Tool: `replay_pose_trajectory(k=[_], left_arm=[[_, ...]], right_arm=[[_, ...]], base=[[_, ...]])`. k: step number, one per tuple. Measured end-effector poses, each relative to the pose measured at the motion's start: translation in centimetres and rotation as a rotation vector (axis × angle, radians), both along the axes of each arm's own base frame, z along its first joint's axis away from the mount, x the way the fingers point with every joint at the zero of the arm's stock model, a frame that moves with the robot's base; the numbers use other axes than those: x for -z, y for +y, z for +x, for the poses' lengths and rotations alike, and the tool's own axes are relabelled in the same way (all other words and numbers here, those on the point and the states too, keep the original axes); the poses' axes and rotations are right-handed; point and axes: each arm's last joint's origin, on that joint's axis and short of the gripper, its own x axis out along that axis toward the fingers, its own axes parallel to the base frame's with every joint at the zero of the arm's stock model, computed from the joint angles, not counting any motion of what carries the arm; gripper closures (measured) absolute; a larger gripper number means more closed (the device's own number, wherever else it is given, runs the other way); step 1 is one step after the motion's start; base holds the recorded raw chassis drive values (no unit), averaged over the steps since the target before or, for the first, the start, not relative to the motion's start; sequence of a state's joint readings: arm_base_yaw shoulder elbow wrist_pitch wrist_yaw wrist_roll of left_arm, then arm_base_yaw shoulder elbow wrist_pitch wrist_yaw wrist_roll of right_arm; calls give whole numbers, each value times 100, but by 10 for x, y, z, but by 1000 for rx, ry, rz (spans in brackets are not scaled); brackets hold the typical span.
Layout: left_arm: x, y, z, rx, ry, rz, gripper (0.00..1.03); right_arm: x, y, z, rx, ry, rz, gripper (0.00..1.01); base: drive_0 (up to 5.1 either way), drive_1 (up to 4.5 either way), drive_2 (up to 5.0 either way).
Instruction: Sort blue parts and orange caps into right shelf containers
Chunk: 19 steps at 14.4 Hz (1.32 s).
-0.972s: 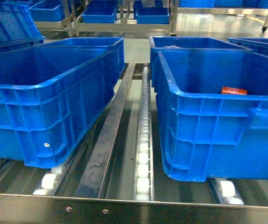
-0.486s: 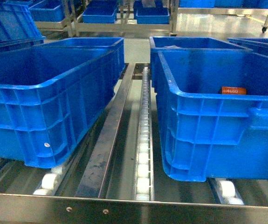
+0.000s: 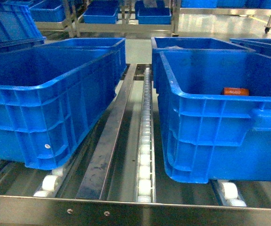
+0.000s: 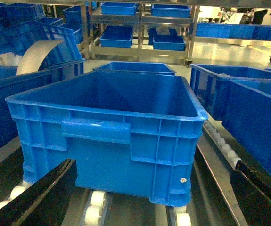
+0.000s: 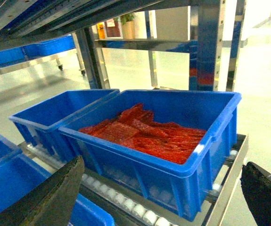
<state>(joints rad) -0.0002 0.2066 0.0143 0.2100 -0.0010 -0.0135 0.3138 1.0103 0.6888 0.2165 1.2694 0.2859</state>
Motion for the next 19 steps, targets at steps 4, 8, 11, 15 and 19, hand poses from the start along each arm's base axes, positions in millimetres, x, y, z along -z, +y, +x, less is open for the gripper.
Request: replay_pose_trajectory(k=[4, 8, 11, 15, 19], left_arm=[[0, 0, 0, 0, 0, 0, 5], [0, 0, 0, 0, 0, 0, 5], [0, 0, 0, 0, 0, 0, 5], [0, 0, 0, 0, 0, 0, 5], [0, 0, 0, 0, 0, 0, 5]], right_arm=[[11, 11, -24, 92, 119, -55, 3], [45, -15, -45, -786, -3, -95, 49], [81, -23, -60, -948, 55, -164, 95], [104, -39, -75, -938, 65, -176, 99], [118, -38, -85, -958, 64, -176, 99]], base=[[0, 0, 0], [0, 0, 0], [0, 0, 0], [0, 0, 0], [0, 0, 0]])
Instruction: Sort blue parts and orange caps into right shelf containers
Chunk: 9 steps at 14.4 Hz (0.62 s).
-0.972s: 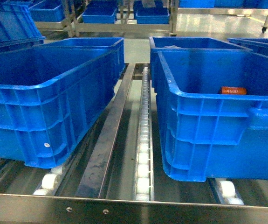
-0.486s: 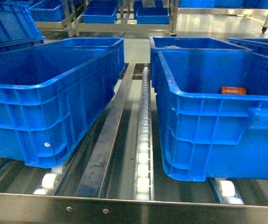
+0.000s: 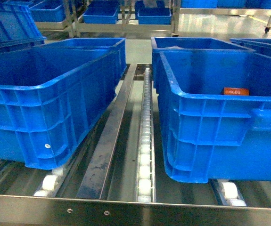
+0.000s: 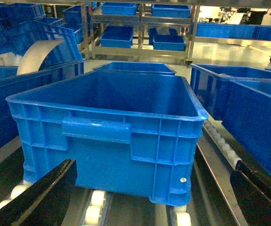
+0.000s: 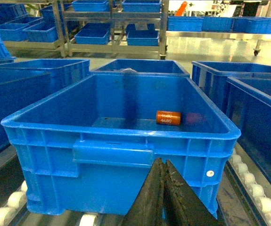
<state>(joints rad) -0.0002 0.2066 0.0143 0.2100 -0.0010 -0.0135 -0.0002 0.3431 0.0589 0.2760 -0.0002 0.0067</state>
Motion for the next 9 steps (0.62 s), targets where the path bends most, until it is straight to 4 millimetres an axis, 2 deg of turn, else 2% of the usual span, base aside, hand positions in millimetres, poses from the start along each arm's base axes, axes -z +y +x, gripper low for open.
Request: replay_pose_trajectory(k=[7, 9], left_arm=[[0, 0, 0, 0, 0, 0, 5], [0, 0, 0, -1, 1, 0, 5]], right_arm=[[10, 0, -11, 0, -22, 0, 99], [17, 0, -20, -2, 31, 0, 99]], base=[[0, 0, 0], [0, 0, 0]])
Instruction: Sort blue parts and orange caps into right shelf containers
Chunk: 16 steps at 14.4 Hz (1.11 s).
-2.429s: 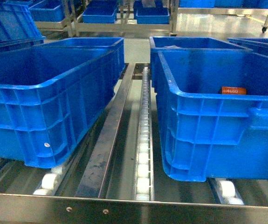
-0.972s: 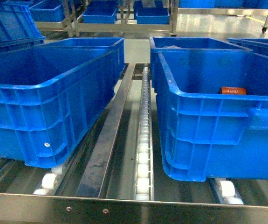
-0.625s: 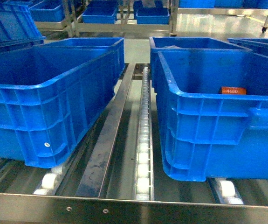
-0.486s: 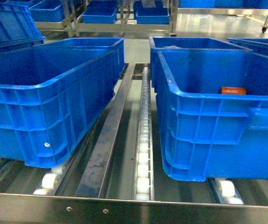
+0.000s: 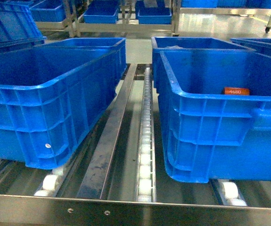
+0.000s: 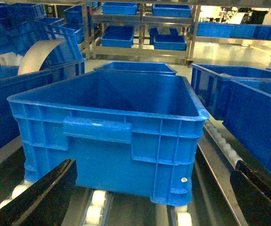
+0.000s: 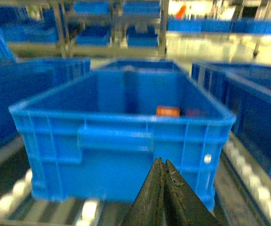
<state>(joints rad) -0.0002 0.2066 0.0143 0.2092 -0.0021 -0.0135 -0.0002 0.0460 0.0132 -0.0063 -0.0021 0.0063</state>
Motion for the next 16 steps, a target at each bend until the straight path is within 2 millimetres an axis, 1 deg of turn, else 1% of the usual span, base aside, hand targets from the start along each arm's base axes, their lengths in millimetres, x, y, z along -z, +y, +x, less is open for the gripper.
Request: replay_pose_trajectory(k=[1, 2, 6, 7, 8, 10, 12, 13, 14, 16], left_arm=[[0, 0, 0, 2, -1, 0, 5], [0, 0, 0, -2, 0, 0, 5], [0, 0, 0, 2, -1, 0, 5], [0, 0, 0, 2, -1, 0, 5], [0, 0, 0, 2, -1, 0, 5], [0, 0, 0, 2, -1, 0, 5], [0, 0, 0, 2, -1, 0, 5], [0, 0, 0, 2, -1, 0, 5], [0, 0, 0, 2, -1, 0, 5], [0, 0, 0, 2, -1, 0, 5]], right_arm=[[-7, 0, -3, 3, -66, 0, 99], [-2, 0, -2, 2, -32, 0, 99], [-3, 0, -3, 2, -42, 0, 98], [-3, 0, -3, 2, -42, 0, 84], [-3, 0, -3, 2, -42, 0, 68], [-3, 0, -3, 2, -42, 0, 38], [-3, 0, -3, 2, -42, 0, 11], [-3, 0, -3, 2, -42, 0, 1], [-3, 0, -3, 2, -42, 0, 4], [-3, 0, -3, 2, -42, 0, 3]], base=[[0, 0, 0], [0, 0, 0], [0, 0, 0], [0, 0, 0], [0, 0, 0], [0, 0, 0], [0, 0, 0], [0, 0, 0], [0, 0, 0], [0, 0, 0]])
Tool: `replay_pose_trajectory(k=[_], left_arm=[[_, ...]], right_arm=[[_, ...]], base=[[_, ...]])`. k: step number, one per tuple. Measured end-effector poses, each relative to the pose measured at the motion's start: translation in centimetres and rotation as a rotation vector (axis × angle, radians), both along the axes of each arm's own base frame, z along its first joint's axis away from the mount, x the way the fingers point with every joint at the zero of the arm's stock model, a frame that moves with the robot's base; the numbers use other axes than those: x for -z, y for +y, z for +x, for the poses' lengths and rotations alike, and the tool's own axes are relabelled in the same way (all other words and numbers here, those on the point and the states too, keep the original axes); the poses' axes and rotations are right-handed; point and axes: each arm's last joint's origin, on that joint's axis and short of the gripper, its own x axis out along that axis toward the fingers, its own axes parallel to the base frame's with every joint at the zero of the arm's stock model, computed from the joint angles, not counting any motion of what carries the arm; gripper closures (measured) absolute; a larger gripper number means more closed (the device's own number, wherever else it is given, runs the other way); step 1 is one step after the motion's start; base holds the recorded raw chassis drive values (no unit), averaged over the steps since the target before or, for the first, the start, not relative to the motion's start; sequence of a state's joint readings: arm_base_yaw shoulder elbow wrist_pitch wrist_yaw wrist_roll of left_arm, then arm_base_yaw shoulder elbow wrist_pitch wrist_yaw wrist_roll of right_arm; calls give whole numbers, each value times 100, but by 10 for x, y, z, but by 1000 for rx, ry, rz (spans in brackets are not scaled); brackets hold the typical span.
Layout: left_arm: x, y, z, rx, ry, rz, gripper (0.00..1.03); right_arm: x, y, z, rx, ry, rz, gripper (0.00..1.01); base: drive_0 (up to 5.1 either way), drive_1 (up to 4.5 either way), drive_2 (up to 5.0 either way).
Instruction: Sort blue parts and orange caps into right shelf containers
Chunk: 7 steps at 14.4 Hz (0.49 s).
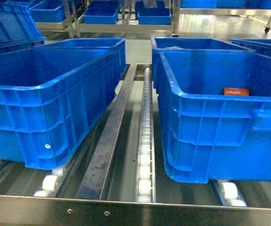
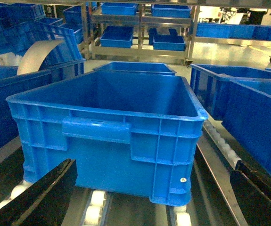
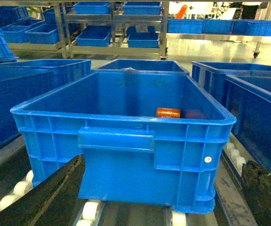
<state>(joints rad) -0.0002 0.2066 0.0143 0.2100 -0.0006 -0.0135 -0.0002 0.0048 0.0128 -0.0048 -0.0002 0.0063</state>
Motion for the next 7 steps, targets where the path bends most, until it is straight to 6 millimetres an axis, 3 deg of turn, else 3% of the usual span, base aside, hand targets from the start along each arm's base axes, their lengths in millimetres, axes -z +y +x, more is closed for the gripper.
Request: replay_pose_trajectory(k=[7], left_arm=[[0, 0, 0, 0, 0, 0, 5]], right_arm=[[0, 0, 0, 0, 0, 0, 3]], base=[[0, 0, 0]])
